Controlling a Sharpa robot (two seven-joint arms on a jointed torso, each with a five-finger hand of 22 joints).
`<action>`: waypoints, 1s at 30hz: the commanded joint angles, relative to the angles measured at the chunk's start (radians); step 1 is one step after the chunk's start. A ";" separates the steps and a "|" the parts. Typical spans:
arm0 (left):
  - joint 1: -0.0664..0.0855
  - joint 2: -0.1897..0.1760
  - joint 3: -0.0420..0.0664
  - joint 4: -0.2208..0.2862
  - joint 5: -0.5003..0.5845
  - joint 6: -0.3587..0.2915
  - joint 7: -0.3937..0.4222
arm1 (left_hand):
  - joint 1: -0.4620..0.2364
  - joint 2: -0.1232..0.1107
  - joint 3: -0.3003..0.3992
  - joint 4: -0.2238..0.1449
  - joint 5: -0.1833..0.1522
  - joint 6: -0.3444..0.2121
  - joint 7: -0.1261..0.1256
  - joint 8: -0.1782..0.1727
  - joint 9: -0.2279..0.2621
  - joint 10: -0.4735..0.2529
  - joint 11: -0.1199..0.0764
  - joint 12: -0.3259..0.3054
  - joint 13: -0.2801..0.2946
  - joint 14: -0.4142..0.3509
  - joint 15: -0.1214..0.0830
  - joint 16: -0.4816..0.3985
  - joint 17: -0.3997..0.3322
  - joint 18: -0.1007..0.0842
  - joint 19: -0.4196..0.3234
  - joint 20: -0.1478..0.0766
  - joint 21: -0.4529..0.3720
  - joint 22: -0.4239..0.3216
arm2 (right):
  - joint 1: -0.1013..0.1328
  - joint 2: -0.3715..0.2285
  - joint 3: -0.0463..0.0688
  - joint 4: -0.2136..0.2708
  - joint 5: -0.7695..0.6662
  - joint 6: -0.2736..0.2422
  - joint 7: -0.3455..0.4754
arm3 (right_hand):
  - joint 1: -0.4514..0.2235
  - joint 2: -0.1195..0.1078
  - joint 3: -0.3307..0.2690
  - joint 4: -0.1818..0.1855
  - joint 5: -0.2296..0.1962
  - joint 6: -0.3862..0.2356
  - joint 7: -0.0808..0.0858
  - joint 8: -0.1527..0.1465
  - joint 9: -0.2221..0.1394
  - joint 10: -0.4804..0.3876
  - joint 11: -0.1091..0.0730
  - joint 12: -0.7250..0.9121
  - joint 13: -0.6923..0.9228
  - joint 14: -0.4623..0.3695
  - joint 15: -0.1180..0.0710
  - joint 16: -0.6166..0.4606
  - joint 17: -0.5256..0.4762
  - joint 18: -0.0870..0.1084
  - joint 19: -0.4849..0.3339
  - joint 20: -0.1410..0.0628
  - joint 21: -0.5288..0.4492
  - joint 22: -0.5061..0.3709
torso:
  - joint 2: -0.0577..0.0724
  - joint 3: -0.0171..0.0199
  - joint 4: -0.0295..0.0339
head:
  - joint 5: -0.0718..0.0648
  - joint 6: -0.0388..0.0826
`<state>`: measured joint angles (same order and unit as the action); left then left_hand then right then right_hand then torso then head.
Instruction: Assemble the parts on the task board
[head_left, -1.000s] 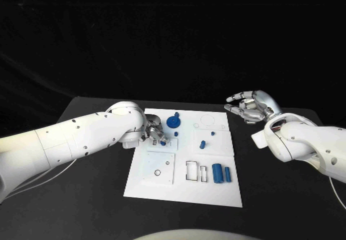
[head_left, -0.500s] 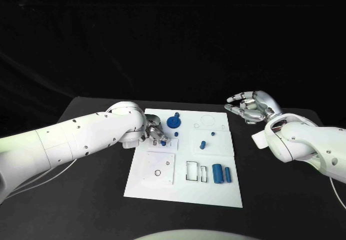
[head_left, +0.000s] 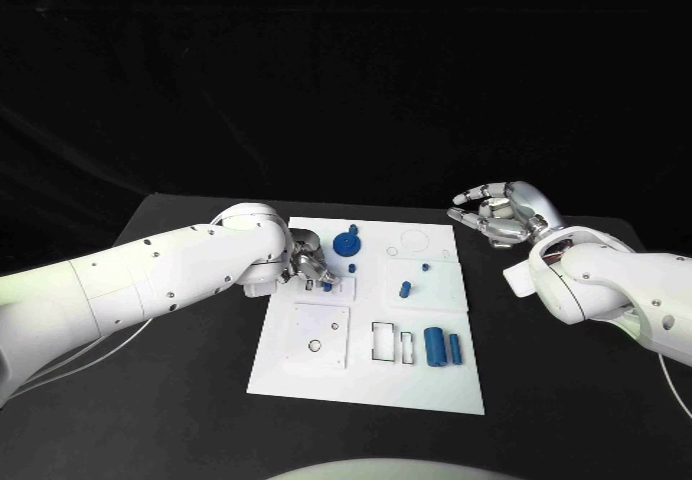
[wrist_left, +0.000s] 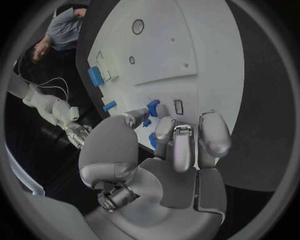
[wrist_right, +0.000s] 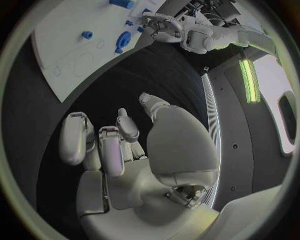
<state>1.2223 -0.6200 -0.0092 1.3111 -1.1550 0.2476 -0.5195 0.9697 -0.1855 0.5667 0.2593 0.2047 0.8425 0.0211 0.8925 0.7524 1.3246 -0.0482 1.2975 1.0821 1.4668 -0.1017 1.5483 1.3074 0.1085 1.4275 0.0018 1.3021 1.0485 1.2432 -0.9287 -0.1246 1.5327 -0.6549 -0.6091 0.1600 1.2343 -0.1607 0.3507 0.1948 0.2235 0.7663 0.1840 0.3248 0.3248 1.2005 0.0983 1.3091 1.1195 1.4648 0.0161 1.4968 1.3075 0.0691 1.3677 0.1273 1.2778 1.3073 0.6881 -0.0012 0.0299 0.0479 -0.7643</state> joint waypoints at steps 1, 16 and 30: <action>-0.007 0.001 -0.004 0.006 0.001 0.038 -0.002 | 0.011 -0.008 -0.013 0.000 -0.003 0.009 -0.001 -0.004 0.002 0.008 0.000 0.003 0.000 0.093 -0.006 0.005 0.219 -0.011 0.001 -0.005 -0.003 0.002 | -0.001 0.000 0.000 0.000 -0.002 0.010 0.008 | -0.011 0.002 -0.005 0.005 -0.008 -0.003 -0.002 0.006 -0.001 -0.002 0.000 -0.003 -0.001 0.055 0.006 -0.006 0.050 0.012 -0.006 -0.001 -0.005 0.015 | 0.000 -0.0003 0.0009 | -0.001 -0.001; -0.006 -0.022 0.001 0.033 0.004 0.019 -0.002 | 0.015 -0.010 -0.045 0.015 -0.004 0.010 -0.001 -0.005 0.002 0.008 -0.001 0.002 -0.002 0.093 -0.006 0.005 0.219 -0.011 0.001 -0.006 -0.004 0.001 | -0.002 0.001 0.000 -0.003 -0.001 0.008 0.011 | -0.014 0.002 -0.012 0.011 -0.013 -0.003 -0.002 0.007 -0.001 -0.003 0.000 -0.003 -0.002 0.055 0.006 -0.006 0.050 0.013 -0.006 -0.001 -0.007 0.015 | -0.001 -0.0001 0.0010 | 0.002 0.002; 0.007 -0.055 0.071 0.081 0.045 -0.045 0.000 | 0.014 -0.007 -0.081 0.030 0.000 -0.011 0.007 -0.022 -0.002 -0.024 0.006 -0.028 -0.051 0.086 -0.002 -0.005 0.195 -0.008 -0.005 -0.006 -0.015 -0.017 | -0.008 0.006 0.000 -0.013 0.003 0.008 0.016 | -0.018 0.002 -0.018 0.018 -0.015 -0.004 -0.002 0.008 -0.002 -0.003 0.000 -0.004 -0.003 0.055 0.006 -0.007 0.049 0.013 -0.006 -0.001 -0.008 0.014 | 0.000 0.0007 -0.0005 | 0.004 0.012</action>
<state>1.2242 -0.6723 0.0591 1.3892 -1.1358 0.2329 -0.5220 0.9777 -0.1934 0.4890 0.2895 0.2047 0.8356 0.0277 0.8717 0.7513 1.3060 -0.0422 1.2721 1.0344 1.4668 -0.1016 1.5480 1.3074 0.1085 1.4243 -0.0011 1.2885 1.0334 1.2362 -0.9238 -0.1246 1.5202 -0.6509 -0.6095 0.1636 1.2251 -0.1593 0.3355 0.2099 0.2142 0.7663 0.1840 0.3286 0.3250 1.2005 0.0984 1.3091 1.1173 1.4648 0.0161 1.4969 1.3074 0.0691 1.3677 0.1273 1.2741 1.3079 0.6876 -0.0010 0.0298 0.0518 -0.7524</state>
